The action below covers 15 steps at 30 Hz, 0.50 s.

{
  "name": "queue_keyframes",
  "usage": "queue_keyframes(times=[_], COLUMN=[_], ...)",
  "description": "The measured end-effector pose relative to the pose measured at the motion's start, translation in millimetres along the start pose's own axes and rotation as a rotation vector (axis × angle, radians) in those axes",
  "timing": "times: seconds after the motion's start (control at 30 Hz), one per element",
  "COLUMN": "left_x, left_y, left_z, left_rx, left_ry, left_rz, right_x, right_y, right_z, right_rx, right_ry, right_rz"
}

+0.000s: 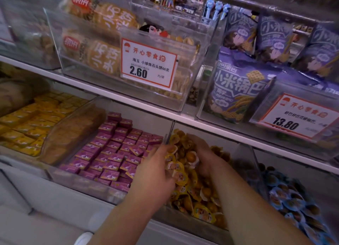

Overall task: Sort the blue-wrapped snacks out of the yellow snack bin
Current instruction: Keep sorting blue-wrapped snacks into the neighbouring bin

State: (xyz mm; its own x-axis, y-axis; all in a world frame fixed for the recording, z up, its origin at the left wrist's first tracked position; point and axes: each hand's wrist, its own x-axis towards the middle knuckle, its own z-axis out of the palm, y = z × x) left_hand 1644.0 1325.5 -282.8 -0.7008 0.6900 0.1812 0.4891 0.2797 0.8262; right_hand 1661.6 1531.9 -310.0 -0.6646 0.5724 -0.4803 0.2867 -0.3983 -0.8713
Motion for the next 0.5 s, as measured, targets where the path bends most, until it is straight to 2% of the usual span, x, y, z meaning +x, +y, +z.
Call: queue_keyframes(times=[0.2, 0.4, 0.5], left_x=[0, 5, 5], left_y=[-4, -8, -5], left_z=[-1, 1, 6], left_rx=[-0.034, -0.061, 0.117], left_ry=[0.004, 0.04, 0.121], left_rz=[-0.02, 0.018, 0.148], right_x=[-2, -14, -22], right_y=[10, 7, 3], right_z=[0, -11, -25], right_rx=[0.351, 0.326, 0.273], right_ry=[-0.129, -0.201, -0.203], right_rz=[0.006, 0.058, 0.092])
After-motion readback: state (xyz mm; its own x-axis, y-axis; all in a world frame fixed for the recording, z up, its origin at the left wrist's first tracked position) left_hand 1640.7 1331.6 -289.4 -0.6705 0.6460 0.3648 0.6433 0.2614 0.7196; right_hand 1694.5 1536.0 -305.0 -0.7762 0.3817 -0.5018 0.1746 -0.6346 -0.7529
